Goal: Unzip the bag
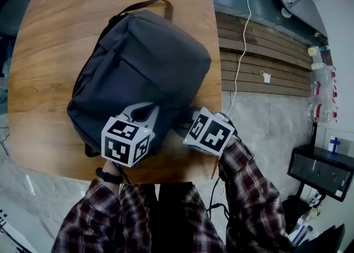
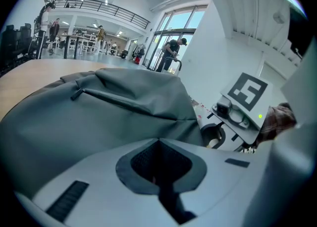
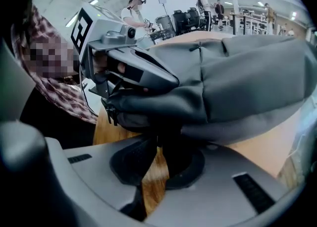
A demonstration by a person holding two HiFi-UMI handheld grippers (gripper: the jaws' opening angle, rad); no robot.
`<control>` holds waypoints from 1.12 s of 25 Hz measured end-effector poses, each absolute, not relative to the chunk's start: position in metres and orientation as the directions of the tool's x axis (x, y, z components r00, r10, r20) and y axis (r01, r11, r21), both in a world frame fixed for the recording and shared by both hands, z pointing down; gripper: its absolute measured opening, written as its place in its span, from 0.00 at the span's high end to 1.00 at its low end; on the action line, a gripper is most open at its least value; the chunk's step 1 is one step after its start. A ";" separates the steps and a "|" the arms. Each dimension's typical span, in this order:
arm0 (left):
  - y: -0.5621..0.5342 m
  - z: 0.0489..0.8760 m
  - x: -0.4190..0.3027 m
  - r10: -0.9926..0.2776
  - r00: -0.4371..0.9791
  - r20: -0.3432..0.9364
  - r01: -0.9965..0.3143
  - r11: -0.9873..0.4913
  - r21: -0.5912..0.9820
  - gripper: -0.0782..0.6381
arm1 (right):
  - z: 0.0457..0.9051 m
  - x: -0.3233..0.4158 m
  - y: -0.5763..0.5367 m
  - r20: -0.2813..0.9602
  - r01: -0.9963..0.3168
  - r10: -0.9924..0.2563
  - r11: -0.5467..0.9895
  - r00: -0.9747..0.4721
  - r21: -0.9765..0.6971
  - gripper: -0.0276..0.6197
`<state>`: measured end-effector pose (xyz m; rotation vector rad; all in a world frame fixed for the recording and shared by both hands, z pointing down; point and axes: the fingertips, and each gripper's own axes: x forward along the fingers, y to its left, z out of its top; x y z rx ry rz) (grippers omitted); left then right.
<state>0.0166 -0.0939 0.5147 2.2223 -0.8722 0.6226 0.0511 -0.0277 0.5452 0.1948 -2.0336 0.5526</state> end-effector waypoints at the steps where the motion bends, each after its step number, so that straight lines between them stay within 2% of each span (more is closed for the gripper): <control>1: -0.094 0.515 0.017 -0.409 0.665 0.625 -0.724 -0.560 0.403 0.88 | 0.546 0.050 -0.029 0.853 -0.356 0.094 0.881 -0.513 -0.311 0.89; 9: -0.096 0.515 0.015 -0.410 0.659 0.631 -0.727 -0.564 0.392 0.88 | 0.548 0.041 -0.034 0.864 -0.394 0.109 0.857 -0.491 -0.332 0.91; 17: -0.102 0.518 0.012 -0.439 0.636 0.634 -0.754 -0.528 0.391 0.88 | 0.540 0.054 -0.014 0.885 -0.555 -0.076 0.802 -0.460 -0.220 0.93; 28: -0.109 0.522 0.013 -0.481 0.588 0.650 -0.797 -0.480 0.366 0.88 | 0.545 0.019 0.040 0.858 -0.559 -0.159 0.812 -0.488 -0.167 0.93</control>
